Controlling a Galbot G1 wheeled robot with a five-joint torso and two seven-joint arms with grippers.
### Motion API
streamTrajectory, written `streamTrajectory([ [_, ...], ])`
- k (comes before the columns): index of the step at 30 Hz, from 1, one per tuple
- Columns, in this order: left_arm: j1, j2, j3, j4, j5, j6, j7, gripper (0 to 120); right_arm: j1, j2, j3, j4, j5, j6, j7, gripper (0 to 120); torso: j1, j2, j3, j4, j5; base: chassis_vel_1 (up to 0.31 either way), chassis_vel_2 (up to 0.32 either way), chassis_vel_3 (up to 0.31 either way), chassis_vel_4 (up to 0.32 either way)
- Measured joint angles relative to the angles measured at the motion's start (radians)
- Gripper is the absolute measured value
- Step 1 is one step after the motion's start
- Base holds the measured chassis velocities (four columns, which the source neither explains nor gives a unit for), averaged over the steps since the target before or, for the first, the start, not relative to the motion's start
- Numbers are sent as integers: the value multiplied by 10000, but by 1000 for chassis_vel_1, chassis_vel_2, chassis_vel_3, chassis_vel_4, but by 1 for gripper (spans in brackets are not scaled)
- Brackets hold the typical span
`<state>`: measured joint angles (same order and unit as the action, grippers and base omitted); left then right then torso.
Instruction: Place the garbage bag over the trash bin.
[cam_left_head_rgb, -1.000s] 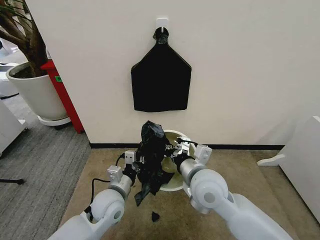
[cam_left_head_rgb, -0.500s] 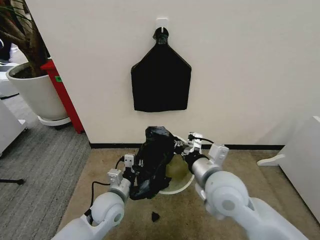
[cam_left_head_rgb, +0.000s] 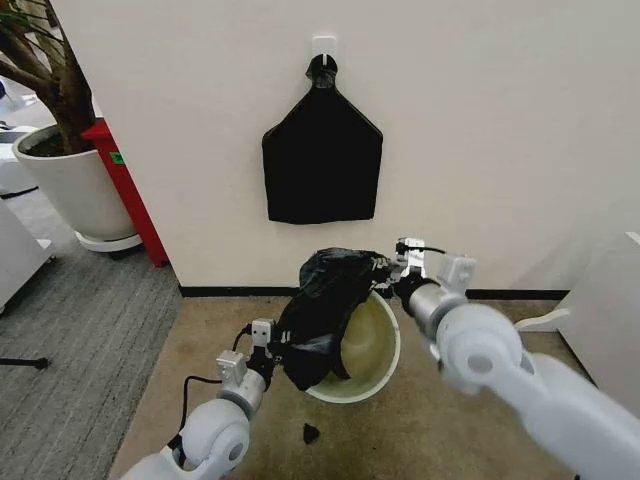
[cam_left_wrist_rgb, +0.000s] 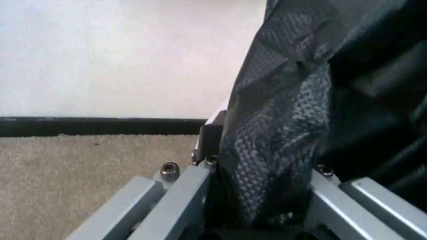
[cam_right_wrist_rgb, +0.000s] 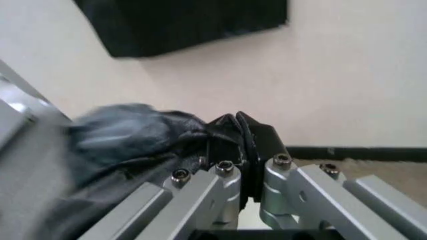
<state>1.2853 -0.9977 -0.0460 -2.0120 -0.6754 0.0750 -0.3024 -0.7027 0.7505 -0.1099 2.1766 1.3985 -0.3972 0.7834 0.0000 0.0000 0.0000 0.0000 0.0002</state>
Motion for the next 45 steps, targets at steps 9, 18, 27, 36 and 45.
streamTrajectory([
  [9,476,-112,-285,-198,216,-281,291,1,-543,-524,147,-179,667,-767,118,0,0,0,-1,-2,0,0,0,0,0],
  [18,558,-212,-341,-295,10,-337,315,1,-513,-612,389,3,1392,-915,664,18,0,0,0,0,-1,0,0,0,0],
  [27,415,-400,-400,-258,-1292,-115,202,1,-548,-930,1075,900,2585,-245,1418,55,0,0,-1,0,-3,0,0,0,0],
  [36,337,-302,-388,-72,-1462,-58,550,1,-792,-767,1735,798,4201,-43,1470,84,0,-2,0,0,-2,0,0,0,0],
  [45,88,-296,-346,148,-1645,-4,497,1,-746,-568,2434,734,5620,-308,1419,100,0,-2,0,1,-2,0,0,0,0],
])
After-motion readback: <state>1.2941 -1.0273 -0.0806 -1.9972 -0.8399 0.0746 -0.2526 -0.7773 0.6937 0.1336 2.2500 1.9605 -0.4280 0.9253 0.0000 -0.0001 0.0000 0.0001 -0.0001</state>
